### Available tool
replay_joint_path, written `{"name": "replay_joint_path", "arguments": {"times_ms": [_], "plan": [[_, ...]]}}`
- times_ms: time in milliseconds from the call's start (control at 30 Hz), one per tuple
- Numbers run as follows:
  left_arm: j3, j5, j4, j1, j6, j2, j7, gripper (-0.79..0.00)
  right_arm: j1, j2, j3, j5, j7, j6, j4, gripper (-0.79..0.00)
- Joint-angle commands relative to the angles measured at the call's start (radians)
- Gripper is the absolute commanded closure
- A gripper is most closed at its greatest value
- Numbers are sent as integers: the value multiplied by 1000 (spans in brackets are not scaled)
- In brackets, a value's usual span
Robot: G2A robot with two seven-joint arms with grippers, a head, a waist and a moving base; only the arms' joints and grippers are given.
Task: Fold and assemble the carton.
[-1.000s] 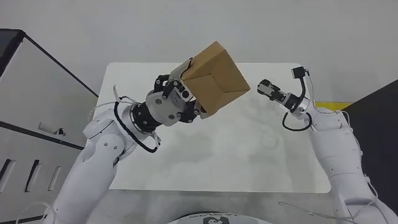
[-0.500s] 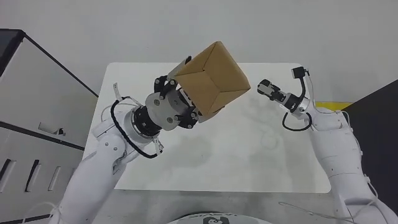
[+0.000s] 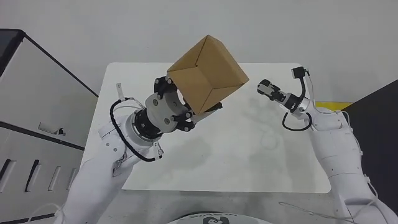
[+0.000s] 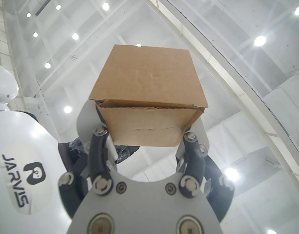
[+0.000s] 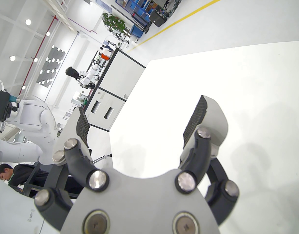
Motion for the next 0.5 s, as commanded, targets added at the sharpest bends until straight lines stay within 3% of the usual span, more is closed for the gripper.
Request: {"name": "replay_joint_path", "arguments": {"times_ms": [0, 267, 467], "plan": [[-2, 13, 0, 0, -10, -2, -5, 0, 0, 0, 0, 0, 0, 0, 0, -785], [-19, 150, 4, -10, -7, -3, -16, 0, 0, 0, 0, 0, 0, 0, 0, -785], [-48, 365, 4, -31, -15, 3, -84, 0, 0, 0, 0, 0, 0, 0, 0, -785]]}}
